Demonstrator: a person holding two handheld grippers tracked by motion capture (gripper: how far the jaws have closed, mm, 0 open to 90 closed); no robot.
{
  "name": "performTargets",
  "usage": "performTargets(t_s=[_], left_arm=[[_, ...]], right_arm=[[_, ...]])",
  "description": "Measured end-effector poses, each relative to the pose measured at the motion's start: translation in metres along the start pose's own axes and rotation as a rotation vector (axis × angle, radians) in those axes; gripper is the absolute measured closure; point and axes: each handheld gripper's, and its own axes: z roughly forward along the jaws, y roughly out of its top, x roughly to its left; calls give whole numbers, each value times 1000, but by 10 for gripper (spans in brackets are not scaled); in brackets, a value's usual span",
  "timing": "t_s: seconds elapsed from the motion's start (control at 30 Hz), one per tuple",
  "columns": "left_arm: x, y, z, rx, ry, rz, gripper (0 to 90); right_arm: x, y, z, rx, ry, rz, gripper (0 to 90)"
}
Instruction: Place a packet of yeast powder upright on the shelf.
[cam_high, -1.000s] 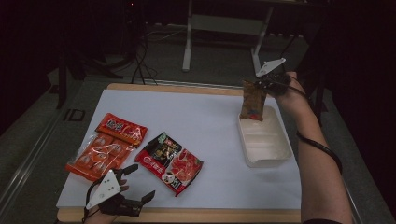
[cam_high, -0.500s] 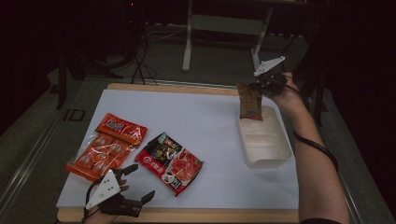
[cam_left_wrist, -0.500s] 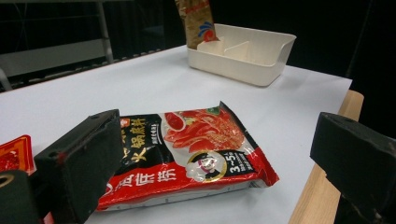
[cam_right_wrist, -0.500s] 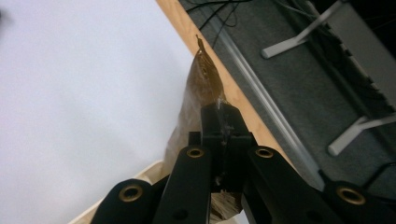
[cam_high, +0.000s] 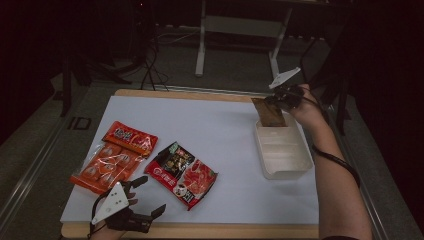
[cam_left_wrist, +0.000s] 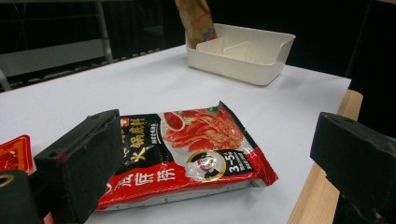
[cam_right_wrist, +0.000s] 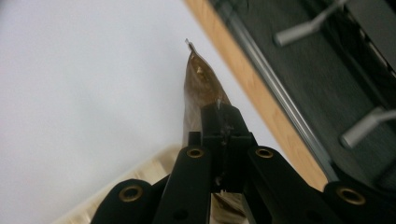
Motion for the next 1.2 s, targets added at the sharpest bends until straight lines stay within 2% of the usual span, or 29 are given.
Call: performTargets(t_s=[0.03,0.07,0.17,0.2,0.23,0.3,0.33,0.37,0.47,0.53,0.63,0.67,0.7,0.8,0.93,1.03,1.2], left_arm=[[0,0,0,-1,-1,-1,33],[0,0,0,0,1,-1,33],[0,0,1,7,-1,3,33],[0,0,1,7,-1,3,33],[0,0,1,6,-2,3,32],[-1,0,1,8,-2,3,33],[-1,0,1,7,-3,3,33],[-1,0,1,5,-2,3,33],[-1,0,1,3,-1,3,33],[-1,0,1,4,-2,5,33],[-1,1,0,0,-2,4,33],[-1,1,0,0,-2,5,33],[-1,1,0,0,-1,6,33],[-1,1,0,-1,-2,2,33],[-2,1,1,3,-4,6,33],[-2,1,2,6,-9,9,33],[-3,2,3,4,-11,7,33]], right_arm=[[2,-4,6,5,19,10,900],[2,-10,8,-32,33,42,900],[-2,-15,7,-59,29,85,900],[-2,-15,7,-59,29,85,900],[-4,-18,6,-61,-5,93,900],[-5,-20,5,-61,-18,96,900],[-6,-22,4,-55,-45,95,900],[-7,-23,4,-40,-71,108,900],[-12,-26,3,-20,-105,141,900],[-13,-27,2,-10,-107,165,895],[-13,-26,1,-5,-111,172,878],[-12,-27,0,-15,-107,196,833],[-12,-27,-3,-27,-105,206,828],[-12,-27,-9,-56,-110,217,794],[-12,-30,-26,-157,-102,294,728],[-6,-32,-34,-208,-90,317,693],[10,-32,-43,-301,-72,322,617]])
